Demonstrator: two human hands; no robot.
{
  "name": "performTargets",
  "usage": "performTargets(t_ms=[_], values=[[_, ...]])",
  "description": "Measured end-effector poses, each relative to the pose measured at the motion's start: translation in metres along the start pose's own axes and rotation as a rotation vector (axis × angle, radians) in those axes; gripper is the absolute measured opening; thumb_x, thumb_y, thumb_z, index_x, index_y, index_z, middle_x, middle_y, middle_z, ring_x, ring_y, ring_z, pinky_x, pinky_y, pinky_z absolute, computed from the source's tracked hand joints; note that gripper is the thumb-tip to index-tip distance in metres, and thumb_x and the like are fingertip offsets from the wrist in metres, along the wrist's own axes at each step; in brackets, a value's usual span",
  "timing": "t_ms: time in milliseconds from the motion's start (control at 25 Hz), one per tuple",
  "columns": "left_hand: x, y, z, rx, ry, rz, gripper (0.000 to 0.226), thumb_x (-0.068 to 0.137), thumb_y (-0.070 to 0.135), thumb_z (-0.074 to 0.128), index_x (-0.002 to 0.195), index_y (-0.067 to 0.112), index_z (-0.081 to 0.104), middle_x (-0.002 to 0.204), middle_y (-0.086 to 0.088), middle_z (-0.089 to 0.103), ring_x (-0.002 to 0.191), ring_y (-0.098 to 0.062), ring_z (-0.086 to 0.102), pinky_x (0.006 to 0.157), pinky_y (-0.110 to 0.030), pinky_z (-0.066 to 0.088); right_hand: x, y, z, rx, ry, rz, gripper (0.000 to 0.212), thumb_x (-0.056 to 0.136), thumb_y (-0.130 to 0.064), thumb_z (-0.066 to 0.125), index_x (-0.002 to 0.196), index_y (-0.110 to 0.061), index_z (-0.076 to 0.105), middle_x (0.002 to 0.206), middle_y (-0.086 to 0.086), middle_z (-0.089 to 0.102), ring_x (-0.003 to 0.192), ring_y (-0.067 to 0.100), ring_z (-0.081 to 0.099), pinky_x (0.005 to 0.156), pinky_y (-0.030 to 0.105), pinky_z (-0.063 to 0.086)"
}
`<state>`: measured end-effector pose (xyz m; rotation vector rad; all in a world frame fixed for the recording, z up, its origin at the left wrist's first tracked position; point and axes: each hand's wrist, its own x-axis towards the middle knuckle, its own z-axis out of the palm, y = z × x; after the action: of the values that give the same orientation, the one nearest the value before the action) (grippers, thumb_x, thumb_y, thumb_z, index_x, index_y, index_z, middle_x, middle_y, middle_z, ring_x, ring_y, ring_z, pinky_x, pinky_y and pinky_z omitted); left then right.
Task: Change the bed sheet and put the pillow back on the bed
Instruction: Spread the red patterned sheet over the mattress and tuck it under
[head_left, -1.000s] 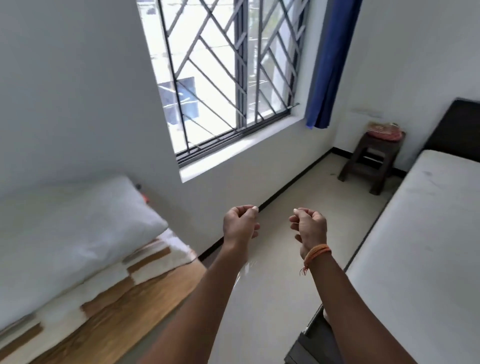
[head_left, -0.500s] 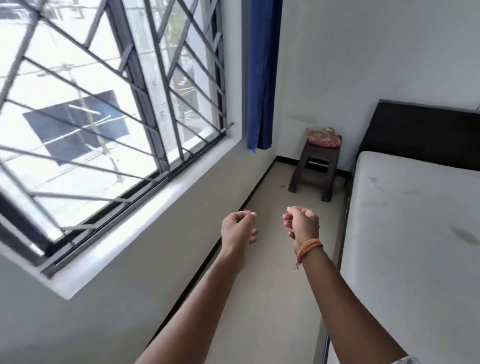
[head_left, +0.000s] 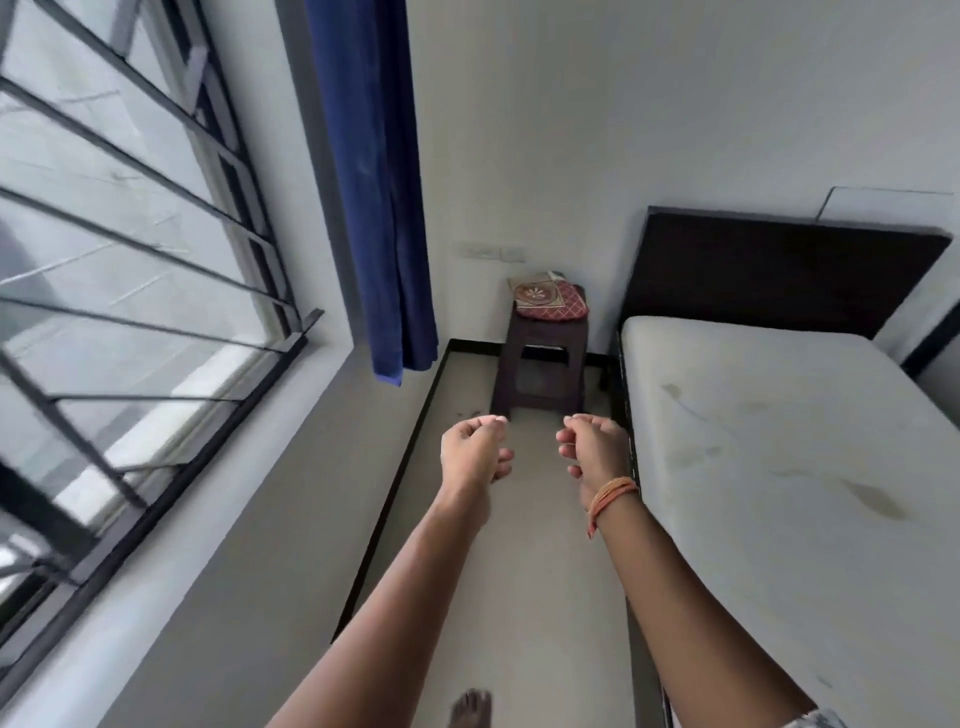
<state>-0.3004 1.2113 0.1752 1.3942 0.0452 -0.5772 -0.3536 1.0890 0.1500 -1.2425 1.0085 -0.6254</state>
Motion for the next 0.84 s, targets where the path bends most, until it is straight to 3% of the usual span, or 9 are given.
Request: performTargets(t_ms=[320, 480, 680, 840], values=[[0.242, 0.08, 0.127, 0.08, -0.196, -0.075, 0.01, 0.093, 0.012, 0.059, 0.083, 0.014, 0.057, 0.072, 0.0, 0.053, 0.052, -0.012, 0.047, 0.052, -0.024, 0.042, 0.237, -0.076, 0.079, 0.046, 0.121, 0.022, 0.004, 0.088, -0.01, 0.058, 0.088, -0.014, 0.06, 0.064, 0.001, 0.061, 0.05, 0.012, 0.049, 0.045, 0.02, 0.029], [0.379, 0.081, 0.187, 0.129, -0.153, -0.132, 0.008, 0.093, 0.014, 0.061, 0.085, 0.013, 0.06, 0.075, -0.001, 0.057, 0.056, -0.014, 0.052, 0.052, -0.025, 0.046, 0.379, -0.086, 0.106, 0.047, 0.163, 0.074, 0.005, 0.09, -0.012, 0.058, 0.089, -0.014, 0.062, 0.067, 0.001, 0.062, 0.054, 0.012, 0.051, 0.044, 0.021, 0.032], [0.53, 0.098, 0.265, 0.229, -0.104, -0.186, 0.01, 0.093, 0.016, 0.062, 0.087, 0.009, 0.059, 0.061, -0.003, 0.055, 0.052, -0.015, 0.05, 0.051, -0.027, 0.042, 0.55, -0.114, 0.141, 0.066, 0.161, 0.184, 0.01, 0.09, -0.015, 0.056, 0.088, -0.011, 0.065, 0.066, 0.001, 0.063, 0.055, 0.012, 0.051, 0.05, 0.024, 0.035], [0.652, 0.123, 0.324, 0.25, -0.103, -0.261, 0.01, 0.096, 0.017, 0.059, 0.089, 0.012, 0.054, 0.069, -0.001, 0.053, 0.052, -0.01, 0.049, 0.052, -0.026, 0.04, 0.675, -0.147, 0.177, 0.028, 0.146, 0.205, 0.012, 0.09, -0.017, 0.056, 0.086, -0.01, 0.065, 0.069, 0.003, 0.064, 0.056, 0.012, 0.052, 0.053, 0.024, 0.037]])
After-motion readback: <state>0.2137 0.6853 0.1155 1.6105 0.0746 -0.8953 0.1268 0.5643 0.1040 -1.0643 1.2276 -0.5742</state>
